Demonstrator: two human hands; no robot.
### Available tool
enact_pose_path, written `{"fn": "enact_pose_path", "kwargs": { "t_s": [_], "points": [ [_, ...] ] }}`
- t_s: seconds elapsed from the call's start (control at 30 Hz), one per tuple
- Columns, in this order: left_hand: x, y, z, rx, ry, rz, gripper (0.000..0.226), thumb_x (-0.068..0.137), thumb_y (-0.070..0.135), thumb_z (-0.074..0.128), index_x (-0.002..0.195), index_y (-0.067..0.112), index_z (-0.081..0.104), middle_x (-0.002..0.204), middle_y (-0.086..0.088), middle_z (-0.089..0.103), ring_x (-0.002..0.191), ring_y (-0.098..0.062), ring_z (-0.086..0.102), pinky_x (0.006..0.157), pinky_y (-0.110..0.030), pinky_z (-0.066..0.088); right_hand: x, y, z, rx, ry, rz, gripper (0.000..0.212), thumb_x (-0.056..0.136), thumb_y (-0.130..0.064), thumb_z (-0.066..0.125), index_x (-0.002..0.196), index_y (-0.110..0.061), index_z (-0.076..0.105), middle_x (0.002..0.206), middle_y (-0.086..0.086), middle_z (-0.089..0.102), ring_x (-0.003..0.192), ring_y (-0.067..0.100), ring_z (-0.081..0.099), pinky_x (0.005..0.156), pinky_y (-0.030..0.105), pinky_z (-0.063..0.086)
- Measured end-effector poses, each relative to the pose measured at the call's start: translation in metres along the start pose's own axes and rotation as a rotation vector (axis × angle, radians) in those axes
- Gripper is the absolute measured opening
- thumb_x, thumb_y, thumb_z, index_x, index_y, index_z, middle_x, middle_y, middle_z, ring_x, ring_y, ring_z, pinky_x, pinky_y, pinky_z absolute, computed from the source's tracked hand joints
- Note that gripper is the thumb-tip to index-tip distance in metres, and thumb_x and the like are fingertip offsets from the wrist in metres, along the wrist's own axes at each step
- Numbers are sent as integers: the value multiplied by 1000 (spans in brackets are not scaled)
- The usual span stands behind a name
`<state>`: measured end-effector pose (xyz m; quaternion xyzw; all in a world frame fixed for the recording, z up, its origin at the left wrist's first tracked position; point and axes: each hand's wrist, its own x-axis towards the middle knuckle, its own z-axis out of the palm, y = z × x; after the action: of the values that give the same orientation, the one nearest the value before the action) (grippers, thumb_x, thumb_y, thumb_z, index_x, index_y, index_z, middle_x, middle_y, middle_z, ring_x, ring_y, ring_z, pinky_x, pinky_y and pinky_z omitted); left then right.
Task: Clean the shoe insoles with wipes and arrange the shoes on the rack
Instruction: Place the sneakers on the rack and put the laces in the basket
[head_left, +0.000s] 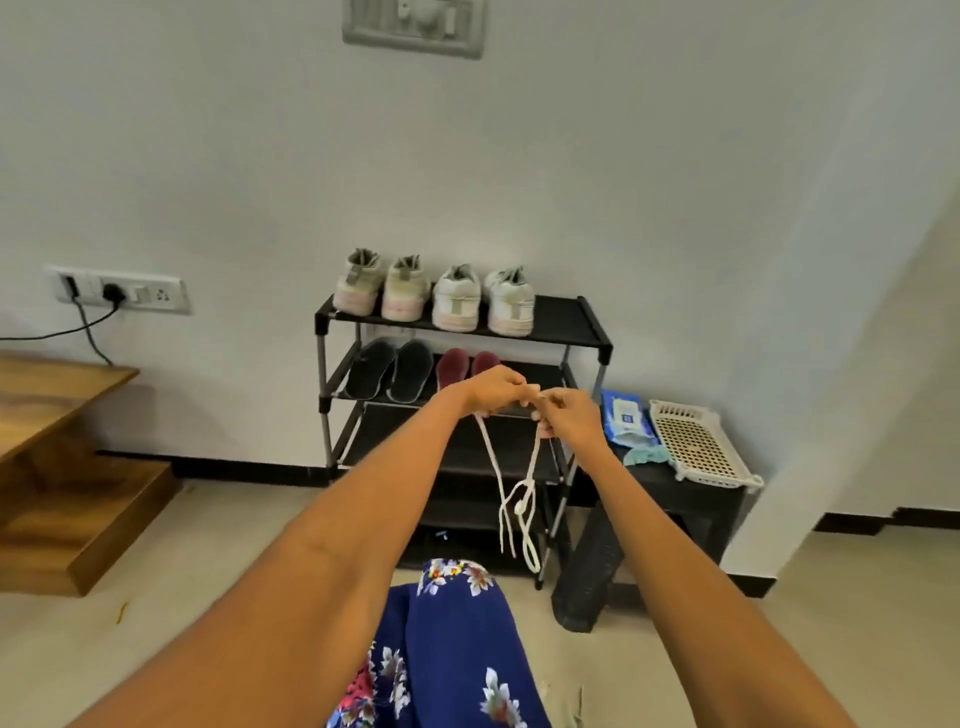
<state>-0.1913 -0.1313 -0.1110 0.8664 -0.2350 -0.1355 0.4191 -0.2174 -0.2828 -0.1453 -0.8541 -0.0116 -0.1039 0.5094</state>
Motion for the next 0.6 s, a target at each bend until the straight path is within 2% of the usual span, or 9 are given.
{"fn": "enact_pose_path", "kwargs": {
  "t_s": [0.13, 0.2, 0.27, 0.33, 0.37, 0.43, 0.5, 0.53, 0.6],
  "points": [
    [8, 6, 5, -70, -5, -24, 32, 99, 34, 42, 75, 15, 50, 59, 1, 39, 50, -9, 32, 48, -19, 31, 3, 28, -28, 267, 292, 261, 18, 95, -11, 52, 102, -1, 65, 77, 9, 65, 61, 13, 60, 64, 25, 57],
    [12, 8, 4, -105, 17, -21, 31, 100, 33, 41, 76, 14, 50, 60, 1, 39, 50, -8, 33, 47, -18, 32, 3, 40, -44, 271, 364, 321, 19, 95, -8, 49, 102, 1, 64, 79, 11, 64, 60, 15, 60, 69, 32, 57],
    [16, 11, 3, -106, 27, -14, 29, 100, 32, 41, 78, 14, 50, 61, 1, 39, 50, -9, 34, 48, -19, 32, 2, 45, -56, 154, 307, 314, 19, 94, -6, 47, 104, -2, 63, 85, 13, 63, 64, 18, 59, 71, 36, 56],
    [19, 16, 4, -82, 15, -11, 27, 100, 28, 41, 79, 14, 50, 61, 0, 41, 51, -9, 34, 50, -20, 31, -1, 39, -57, -11, 124, 182, 27, 91, -4, 51, 117, -8, 58, 101, 11, 61, 77, 20, 60, 76, 37, 55],
    [20, 20, 5, -59, 6, -4, 27, 100, 27, 42, 78, 14, 50, 62, 0, 41, 52, -10, 35, 50, -20, 32, -3, 31, -56, -45, 20, 92, 34, 89, -5, 55, 122, -13, 55, 107, 6, 59, 82, 17, 60, 75, 33, 54],
    [24, 29, 11, 10, -9, 17, 25, 100, 24, 42, 77, 17, 50, 66, -1, 45, 54, -10, 38, 52, -20, 34, -5, 9, -49, -50, -106, -68, 37, 88, -8, 60, 123, -19, 52, 104, -4, 57, 82, 10, 59, 69, 22, 53],
    [28, 34, 17, 45, 8, 32, 26, 100, 24, 41, 77, 21, 51, 70, -2, 48, 58, -11, 42, 58, -23, 38, -2, -11, -43, -85, -84, -169, 23, 90, -9, 58, 112, -16, 57, 93, -3, 59, 75, 7, 60, 68, 17, 54],
    [30, 37, 19, 41, 24, 25, 27, 101, 26, 39, 77, 20, 51, 69, -2, 48, 59, -12, 42, 60, -25, 38, 0, -15, -43, -102, -44, -178, 15, 92, -10, 56, 106, -13, 60, 88, -1, 61, 69, 5, 60, 66, 15, 54],
    [30, 43, 18, 12, 39, -6, 31, 101, 31, 37, 77, 17, 50, 66, -1, 45, 57, -12, 40, 57, -24, 36, 5, -13, -47, -79, 58, -134, 15, 94, -13, 54, 100, -6, 65, 80, 2, 63, 61, 4, 59, 55, 9, 50]
  ]
}}
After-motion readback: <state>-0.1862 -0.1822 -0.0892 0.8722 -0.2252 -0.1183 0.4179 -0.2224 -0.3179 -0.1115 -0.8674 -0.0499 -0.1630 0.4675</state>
